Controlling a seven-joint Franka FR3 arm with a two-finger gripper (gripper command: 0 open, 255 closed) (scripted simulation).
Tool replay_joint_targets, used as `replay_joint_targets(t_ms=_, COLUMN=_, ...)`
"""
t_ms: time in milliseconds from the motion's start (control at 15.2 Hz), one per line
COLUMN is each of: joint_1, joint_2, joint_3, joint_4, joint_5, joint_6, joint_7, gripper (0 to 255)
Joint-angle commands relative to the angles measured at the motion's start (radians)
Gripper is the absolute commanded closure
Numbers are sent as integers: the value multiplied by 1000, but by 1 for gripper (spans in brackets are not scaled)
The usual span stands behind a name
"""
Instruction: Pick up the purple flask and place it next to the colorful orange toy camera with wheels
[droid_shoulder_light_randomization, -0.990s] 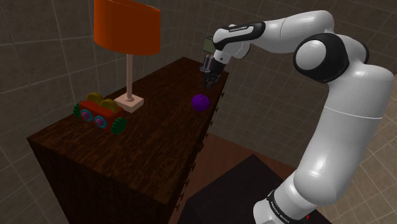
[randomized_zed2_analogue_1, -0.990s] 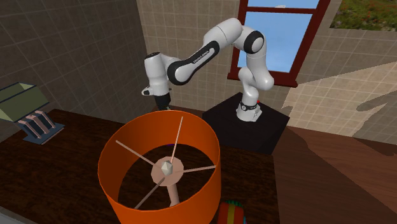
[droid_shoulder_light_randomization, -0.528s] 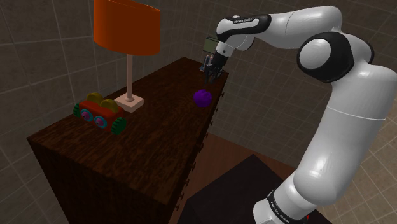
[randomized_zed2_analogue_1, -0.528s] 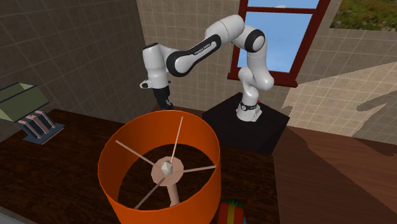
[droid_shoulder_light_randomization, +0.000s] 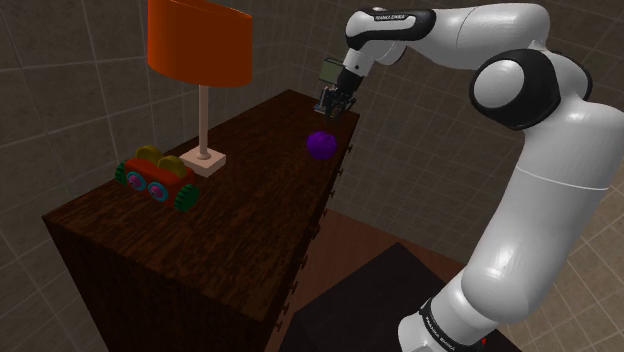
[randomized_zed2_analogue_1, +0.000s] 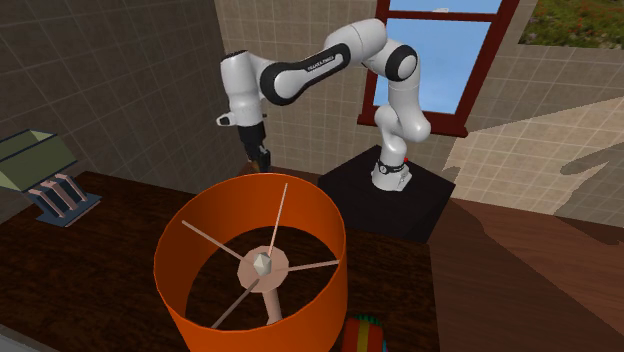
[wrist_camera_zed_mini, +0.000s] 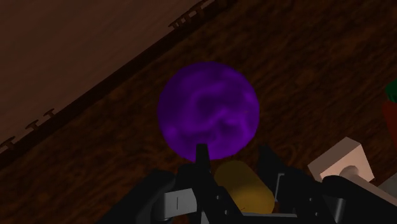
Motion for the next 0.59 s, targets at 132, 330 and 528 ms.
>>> replay_joint_targets(t_ms=132, joint_1=-4, joint_2=1, joint_3=-2, joint_4=55, joint_5=-2, joint_6=-53, joint_7=9, gripper=255)
replay_joint_targets(t_ms=330, joint_1=-6, joint_2=3, joint_3=-2, joint_4=98, joint_5=-3, joint_6=-93, joint_7=16, gripper=255)
replay_joint_targets(t_ms=528, joint_1=-9, joint_2=8, joint_3=-3, joint_4=144, joint_5=-3, joint_6=-134, joint_7=24, gripper=255)
